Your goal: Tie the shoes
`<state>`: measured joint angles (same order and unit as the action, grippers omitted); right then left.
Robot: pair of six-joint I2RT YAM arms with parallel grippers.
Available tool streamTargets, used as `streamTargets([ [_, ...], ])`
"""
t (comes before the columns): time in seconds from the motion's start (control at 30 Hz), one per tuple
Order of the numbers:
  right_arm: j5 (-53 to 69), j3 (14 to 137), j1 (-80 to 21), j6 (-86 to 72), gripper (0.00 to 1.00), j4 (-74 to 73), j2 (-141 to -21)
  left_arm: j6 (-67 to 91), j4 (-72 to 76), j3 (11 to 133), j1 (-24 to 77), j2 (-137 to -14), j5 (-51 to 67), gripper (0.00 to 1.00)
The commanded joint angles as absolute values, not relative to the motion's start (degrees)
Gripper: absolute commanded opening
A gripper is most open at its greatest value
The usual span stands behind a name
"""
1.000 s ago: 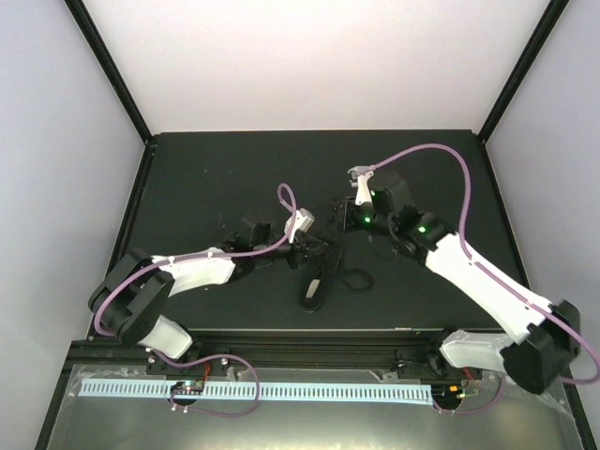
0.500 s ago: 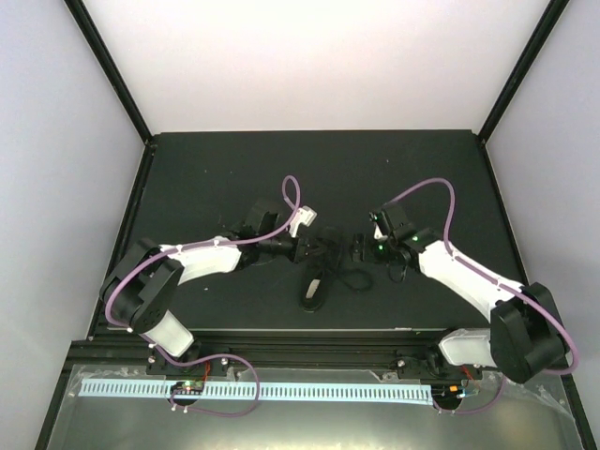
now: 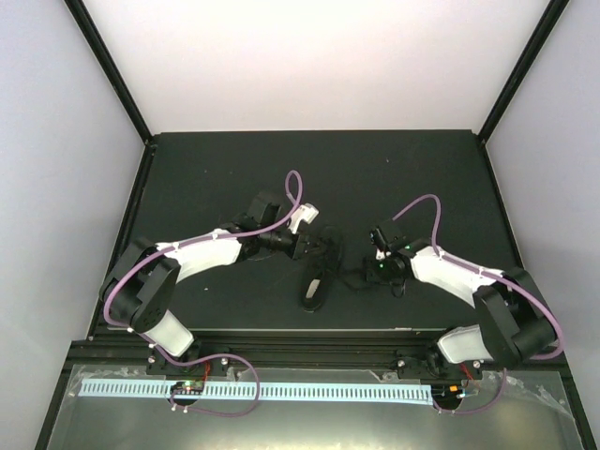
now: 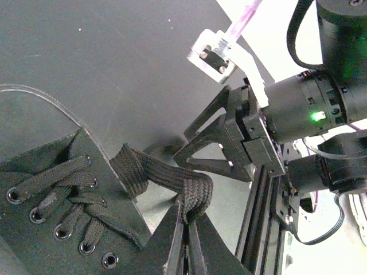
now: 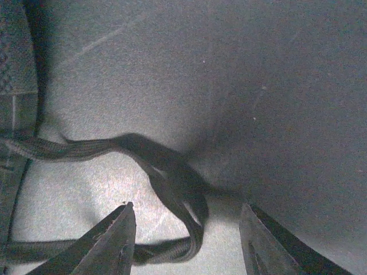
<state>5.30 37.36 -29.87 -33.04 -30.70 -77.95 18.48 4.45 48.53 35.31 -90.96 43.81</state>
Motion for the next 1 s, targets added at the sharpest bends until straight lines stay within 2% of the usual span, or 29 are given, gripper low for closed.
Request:
streamTargets([
  [0.0,4.89,38.88,-30.28,-31.00,0.49,-28.26,-81.57,15.95,0.99,50.82,34.90,-91.59,45.36,0.02],
  [0.1,4.20,39.19,-30.43,-30.44,0.39,-27.95,-83.17,16.00,0.61,51.15,34.81,-91.63,45.67,0.02],
  [0.23,4.63,38.75,-30.43,-31.02,0.03,-28.32,-80.89,15.85,-0.95,51.98,34.66,-92.14,45.86,0.03],
  [0.4,4.69,38.55,-30.43,-34.73,0.02,-31.31,-64.84,15.45,-4.19,53.49,34.28,-92.91,46.39,0.05],
  [0.57,13.88,40.93,-30.41,-35.69,0.02,-25.23,-52.94,14.48,-5.83,55.06,34.22,-94.38,49.60,0.06],
  [0.77,21.10,46.88,-30.41,-37.36,0.02,-16.85,-56.94,12.60,-2.52,55.09,34.39,-94.94,57.28,0.07],
  [0.97,21.19,52.97,-30.41,-36.49,0.02,-14.34,-62.31,11.86,0.01,55.37,35.27,-95.73,60.65,0.11],
])
